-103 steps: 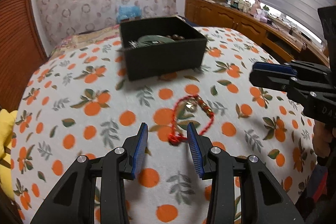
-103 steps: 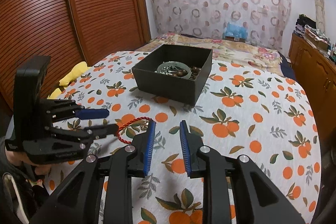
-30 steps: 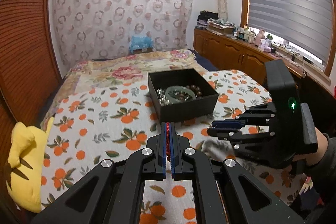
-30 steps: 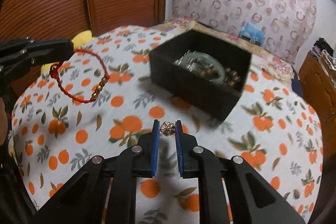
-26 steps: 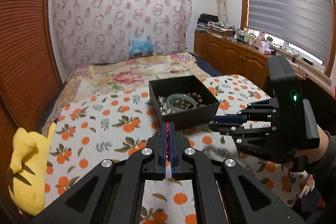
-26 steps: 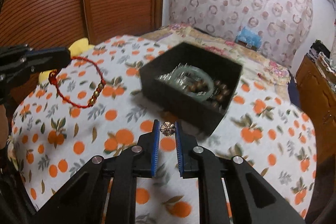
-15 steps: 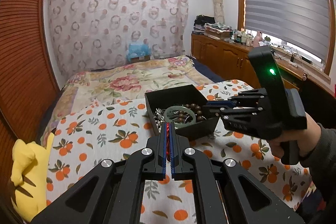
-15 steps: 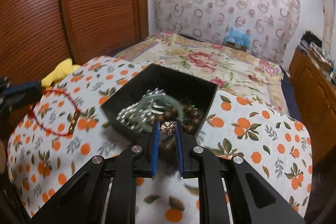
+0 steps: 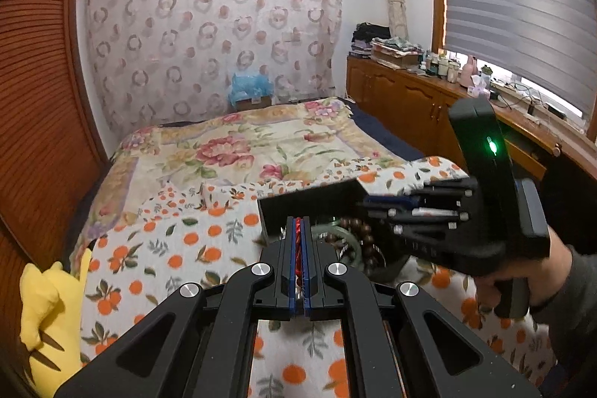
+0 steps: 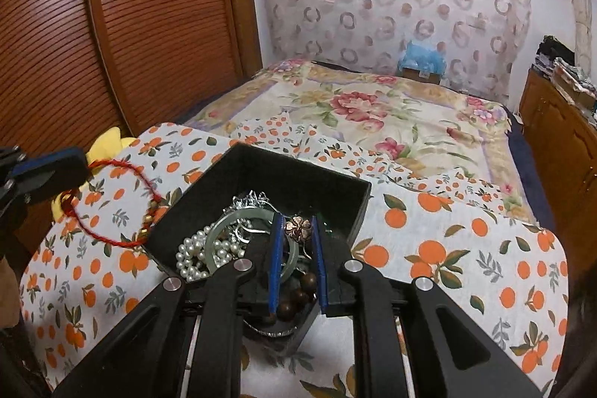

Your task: Organize jewelry

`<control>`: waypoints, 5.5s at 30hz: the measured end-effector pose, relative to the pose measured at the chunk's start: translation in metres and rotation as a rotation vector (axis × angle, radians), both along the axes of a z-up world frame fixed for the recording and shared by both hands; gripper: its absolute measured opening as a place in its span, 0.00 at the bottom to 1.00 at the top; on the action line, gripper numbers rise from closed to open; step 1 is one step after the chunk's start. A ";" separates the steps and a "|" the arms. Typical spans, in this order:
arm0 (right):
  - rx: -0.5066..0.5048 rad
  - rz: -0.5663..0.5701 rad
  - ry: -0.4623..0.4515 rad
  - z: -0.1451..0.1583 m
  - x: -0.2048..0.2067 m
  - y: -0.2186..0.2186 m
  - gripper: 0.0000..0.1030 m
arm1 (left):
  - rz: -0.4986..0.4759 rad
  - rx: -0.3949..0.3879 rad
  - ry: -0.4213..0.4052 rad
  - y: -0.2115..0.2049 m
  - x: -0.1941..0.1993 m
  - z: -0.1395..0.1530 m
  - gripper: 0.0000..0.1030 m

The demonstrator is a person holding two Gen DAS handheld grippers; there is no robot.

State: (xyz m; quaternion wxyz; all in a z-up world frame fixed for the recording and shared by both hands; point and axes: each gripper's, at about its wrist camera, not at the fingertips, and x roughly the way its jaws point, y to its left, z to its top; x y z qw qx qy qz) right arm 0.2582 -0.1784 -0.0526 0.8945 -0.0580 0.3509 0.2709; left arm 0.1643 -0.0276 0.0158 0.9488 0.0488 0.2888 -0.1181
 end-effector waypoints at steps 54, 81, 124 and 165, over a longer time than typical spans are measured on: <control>0.017 -0.119 -0.099 0.008 -0.060 -0.040 0.49 | 0.090 0.015 0.052 0.008 0.019 -0.025 0.93; 0.130 -0.305 -0.254 0.048 -0.150 -0.070 0.98 | 0.201 -0.020 -0.044 0.022 -0.088 -0.007 0.93; 0.116 -0.317 -0.227 0.032 -0.185 -0.070 0.98 | 0.226 -0.017 -0.047 0.028 -0.119 -0.011 0.93; 0.113 -0.318 -0.226 0.031 -0.184 -0.072 0.98 | 0.226 -0.016 -0.049 0.025 -0.120 -0.011 0.93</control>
